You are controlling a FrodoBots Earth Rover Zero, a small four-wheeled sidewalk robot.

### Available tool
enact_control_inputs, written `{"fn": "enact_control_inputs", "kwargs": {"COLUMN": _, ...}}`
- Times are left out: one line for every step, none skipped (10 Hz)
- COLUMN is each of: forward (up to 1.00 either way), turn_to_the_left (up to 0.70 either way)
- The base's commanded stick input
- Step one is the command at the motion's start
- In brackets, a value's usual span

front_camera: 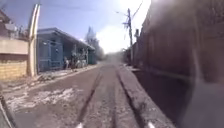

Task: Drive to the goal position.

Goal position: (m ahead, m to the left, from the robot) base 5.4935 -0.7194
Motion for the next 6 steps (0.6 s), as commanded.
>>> {"fn": "enact_control_inputs", "kwargs": {"forward": 0.85, "turn_to_the_left": 0.00}}
{"fn": "enact_control_inputs", "kwargs": {"forward": 0.85, "turn_to_the_left": 0.00}}
{"fn": "enact_control_inputs", "kwargs": {"forward": 0.85, "turn_to_the_left": 0.00}}
{"fn": "enact_control_inputs", "kwargs": {"forward": 0.85, "turn_to_the_left": 0.00}}
{"fn": "enact_control_inputs", "kwargs": {"forward": 0.85, "turn_to_the_left": 0.00}}
{"fn": "enact_control_inputs", "kwargs": {"forward": 0.85, "turn_to_the_left": 0.00}}
